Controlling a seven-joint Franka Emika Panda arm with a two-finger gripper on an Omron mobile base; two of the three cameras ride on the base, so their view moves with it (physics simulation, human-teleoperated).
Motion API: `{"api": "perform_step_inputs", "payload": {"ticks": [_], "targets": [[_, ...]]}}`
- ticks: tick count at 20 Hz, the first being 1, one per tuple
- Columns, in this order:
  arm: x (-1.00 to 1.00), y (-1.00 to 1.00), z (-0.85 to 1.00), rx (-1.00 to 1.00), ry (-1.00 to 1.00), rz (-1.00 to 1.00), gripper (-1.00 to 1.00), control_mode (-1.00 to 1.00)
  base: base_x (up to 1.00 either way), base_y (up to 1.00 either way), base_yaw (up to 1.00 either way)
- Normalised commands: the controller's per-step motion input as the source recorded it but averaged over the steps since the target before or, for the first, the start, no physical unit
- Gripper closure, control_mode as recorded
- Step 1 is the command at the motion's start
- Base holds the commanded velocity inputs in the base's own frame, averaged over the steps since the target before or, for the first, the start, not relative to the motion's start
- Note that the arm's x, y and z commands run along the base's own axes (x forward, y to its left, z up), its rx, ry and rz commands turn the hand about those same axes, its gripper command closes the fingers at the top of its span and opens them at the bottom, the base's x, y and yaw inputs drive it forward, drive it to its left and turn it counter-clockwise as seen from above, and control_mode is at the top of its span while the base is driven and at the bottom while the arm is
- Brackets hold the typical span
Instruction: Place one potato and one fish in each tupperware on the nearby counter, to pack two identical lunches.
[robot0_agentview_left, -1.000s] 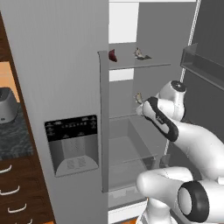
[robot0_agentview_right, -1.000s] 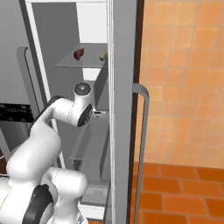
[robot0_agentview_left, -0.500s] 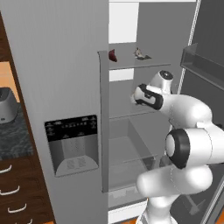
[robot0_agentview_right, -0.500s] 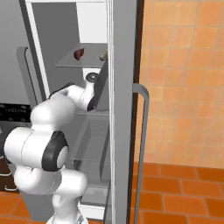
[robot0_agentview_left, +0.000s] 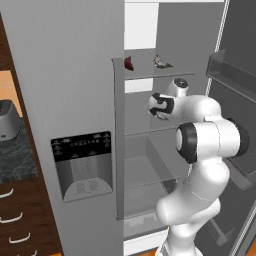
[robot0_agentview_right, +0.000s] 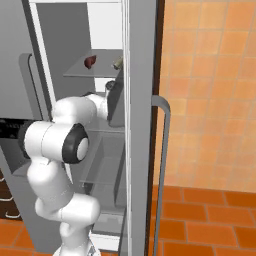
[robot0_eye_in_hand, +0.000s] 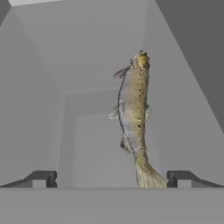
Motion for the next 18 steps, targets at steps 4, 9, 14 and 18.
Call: {"api": "perform_step_inputs", "payload": {"ticks": [4,9,14,18], "targets": [[0.76,-0.22,-0.40,0.00,0.00,0.00,-1.00,-1.00,0.00,0.00,0.00],[0.84,-0.03,-0.62,0.00,0.07,0.00,-1.00,-1.00,0.00,0.00,0.00],[0.76,-0.01,-0.75,-0.01,0.14,0.00,1.00,-1.00,0.00,0.00,0.00],[-0.28,0.44,-0.94,-0.06,0.10,0.00,1.00,-1.00,0.00,0.00,0.00]]}}
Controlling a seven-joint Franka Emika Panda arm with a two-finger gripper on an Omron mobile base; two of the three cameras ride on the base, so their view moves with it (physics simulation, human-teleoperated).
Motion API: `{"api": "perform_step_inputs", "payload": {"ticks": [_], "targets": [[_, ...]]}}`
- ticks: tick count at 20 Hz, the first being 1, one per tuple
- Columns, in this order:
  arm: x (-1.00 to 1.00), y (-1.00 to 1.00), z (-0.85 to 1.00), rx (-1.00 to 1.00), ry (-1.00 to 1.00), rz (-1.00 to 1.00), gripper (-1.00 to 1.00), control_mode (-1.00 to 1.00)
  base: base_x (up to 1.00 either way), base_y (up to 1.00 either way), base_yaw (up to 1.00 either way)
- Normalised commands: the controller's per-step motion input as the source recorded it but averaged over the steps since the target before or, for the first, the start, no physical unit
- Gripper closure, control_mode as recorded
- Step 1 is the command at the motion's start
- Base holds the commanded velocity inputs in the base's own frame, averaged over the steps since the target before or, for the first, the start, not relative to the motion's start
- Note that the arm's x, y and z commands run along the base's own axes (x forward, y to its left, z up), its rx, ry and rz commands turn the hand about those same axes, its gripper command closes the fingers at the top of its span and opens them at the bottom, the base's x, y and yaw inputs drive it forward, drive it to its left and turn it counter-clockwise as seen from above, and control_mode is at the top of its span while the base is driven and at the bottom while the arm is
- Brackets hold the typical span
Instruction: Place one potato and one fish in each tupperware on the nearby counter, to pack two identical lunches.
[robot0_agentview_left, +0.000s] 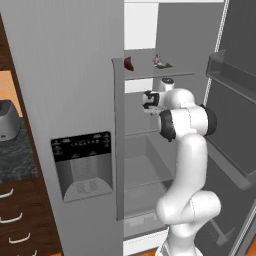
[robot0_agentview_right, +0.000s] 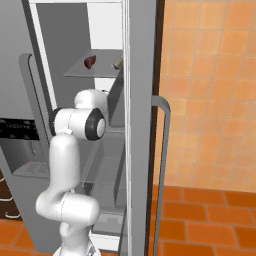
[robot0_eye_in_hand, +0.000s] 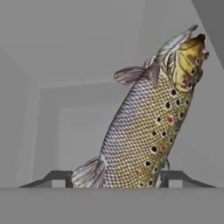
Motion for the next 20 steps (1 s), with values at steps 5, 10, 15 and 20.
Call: {"api": "perform_step_inputs", "payload": {"ticks": [5,10,15,20], "targets": [[-1.00,0.40,-0.42,0.00,-0.01,0.06,1.00,-1.00,0.00,0.00,0.00],[-1.00,0.27,0.00,0.00,-0.02,0.05,1.00,-1.00,0.00,0.00,0.00],[-1.00,0.19,0.11,0.00,0.00,0.05,1.00,-1.00,0.00,0.00,0.00],[-1.00,0.03,0.79,0.00,0.00,0.02,1.00,-1.00,0.00,0.00,0.00]]}}
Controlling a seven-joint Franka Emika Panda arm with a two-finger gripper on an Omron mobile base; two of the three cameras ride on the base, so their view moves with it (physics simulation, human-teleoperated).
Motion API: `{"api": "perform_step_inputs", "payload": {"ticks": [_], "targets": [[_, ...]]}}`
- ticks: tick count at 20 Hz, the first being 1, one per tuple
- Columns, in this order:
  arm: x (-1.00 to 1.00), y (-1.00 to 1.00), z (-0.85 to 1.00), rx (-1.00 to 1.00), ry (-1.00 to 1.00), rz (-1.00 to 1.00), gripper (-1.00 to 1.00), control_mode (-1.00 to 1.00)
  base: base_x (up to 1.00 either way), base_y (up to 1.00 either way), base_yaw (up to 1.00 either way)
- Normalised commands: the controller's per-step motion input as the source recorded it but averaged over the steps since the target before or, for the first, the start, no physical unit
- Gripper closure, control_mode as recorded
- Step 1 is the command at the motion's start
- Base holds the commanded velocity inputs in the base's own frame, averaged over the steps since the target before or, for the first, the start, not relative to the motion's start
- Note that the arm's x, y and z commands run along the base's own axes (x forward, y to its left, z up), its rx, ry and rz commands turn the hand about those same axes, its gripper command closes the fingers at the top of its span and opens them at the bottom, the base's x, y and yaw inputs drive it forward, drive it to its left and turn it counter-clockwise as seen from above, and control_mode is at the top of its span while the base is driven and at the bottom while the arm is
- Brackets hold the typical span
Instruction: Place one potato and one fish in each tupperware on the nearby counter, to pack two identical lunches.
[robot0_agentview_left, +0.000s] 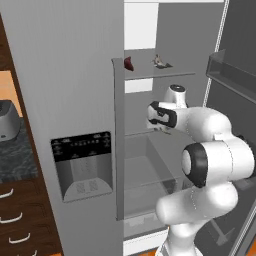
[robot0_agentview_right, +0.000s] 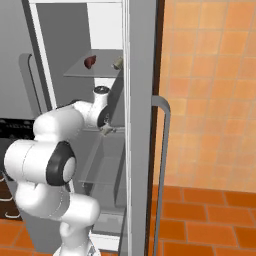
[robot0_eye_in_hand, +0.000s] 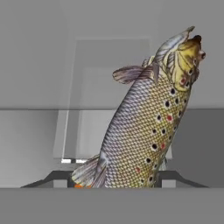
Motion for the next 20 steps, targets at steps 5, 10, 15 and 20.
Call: {"api": "perform_step_inputs", "payload": {"ticks": [5,10,15,20], "targets": [[-1.00,0.10,0.83,0.00,0.00,0.06,1.00,-1.00,0.00,0.00,0.00],[-1.00,0.09,0.14,0.00,-0.09,0.11,1.00,-1.00,0.00,0.00,0.00],[-1.00,0.11,0.37,0.00,-0.22,0.08,1.00,-1.00,0.00,0.00,0.00],[-0.80,0.23,0.14,-0.02,-0.03,0.06,1.00,1.00,-0.20,0.14,0.03]]}}
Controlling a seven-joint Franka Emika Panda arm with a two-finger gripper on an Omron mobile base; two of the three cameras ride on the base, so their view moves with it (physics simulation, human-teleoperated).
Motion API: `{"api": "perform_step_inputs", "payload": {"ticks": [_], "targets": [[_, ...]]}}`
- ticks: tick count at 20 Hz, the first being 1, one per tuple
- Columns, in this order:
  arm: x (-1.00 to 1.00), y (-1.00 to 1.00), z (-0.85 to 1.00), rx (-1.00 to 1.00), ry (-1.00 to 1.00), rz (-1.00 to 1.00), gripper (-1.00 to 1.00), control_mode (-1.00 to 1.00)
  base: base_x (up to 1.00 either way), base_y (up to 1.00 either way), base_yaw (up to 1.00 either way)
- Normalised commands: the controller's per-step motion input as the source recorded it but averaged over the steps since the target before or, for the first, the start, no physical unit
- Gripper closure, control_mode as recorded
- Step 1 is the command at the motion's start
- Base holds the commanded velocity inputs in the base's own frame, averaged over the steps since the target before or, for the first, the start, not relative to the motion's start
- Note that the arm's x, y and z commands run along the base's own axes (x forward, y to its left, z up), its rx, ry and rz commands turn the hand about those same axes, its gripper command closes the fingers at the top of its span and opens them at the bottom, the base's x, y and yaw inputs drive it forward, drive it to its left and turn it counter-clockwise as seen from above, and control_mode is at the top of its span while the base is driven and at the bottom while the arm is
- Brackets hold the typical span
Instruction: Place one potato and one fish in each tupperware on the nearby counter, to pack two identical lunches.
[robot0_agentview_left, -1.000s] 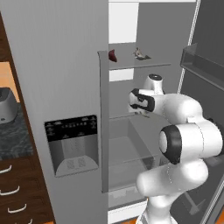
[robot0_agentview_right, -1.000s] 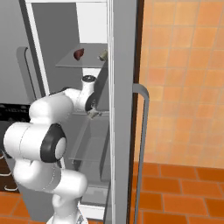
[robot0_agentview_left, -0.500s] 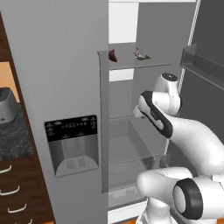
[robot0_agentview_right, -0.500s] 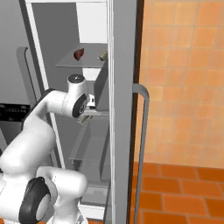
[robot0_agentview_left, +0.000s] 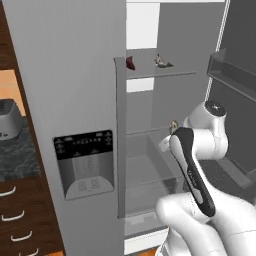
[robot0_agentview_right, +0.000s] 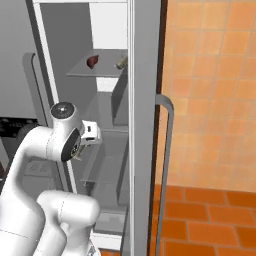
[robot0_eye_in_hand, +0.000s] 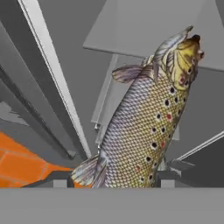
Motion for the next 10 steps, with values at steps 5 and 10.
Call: {"api": "perform_step_inputs", "payload": {"ticks": [5,10], "targets": [[0.00,0.00,0.00,0.00,0.00,0.00,1.00,1.00,-0.79,0.94,0.32],[0.00,0.00,0.00,0.00,0.00,0.00,1.00,1.00,-0.12,1.00,0.49]]}}
